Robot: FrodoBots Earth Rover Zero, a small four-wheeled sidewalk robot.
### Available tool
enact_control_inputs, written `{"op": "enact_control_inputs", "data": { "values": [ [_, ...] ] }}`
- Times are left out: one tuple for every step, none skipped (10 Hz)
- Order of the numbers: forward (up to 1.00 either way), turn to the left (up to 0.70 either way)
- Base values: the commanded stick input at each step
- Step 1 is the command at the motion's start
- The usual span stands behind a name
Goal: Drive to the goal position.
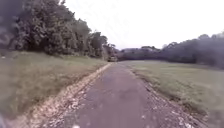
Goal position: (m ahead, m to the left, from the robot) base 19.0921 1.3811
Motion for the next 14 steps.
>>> {"op": "enact_control_inputs", "data": {
  "values": [
    [0.7, -0.34],
    [0.7, -0.31],
    [0.7, -0.19],
    [0.7, -0.08],
    [0.7, 0.0],
    [0.7, 0.0],
    [0.7, 0.0],
    [0.7, 0.0],
    [0.7, 0.0],
    [0.7, 0.0],
    [0.7, 0.0],
    [0.7, 0.0],
    [0.7, 0.0],
    [0.7, 0.0]
  ]
}}
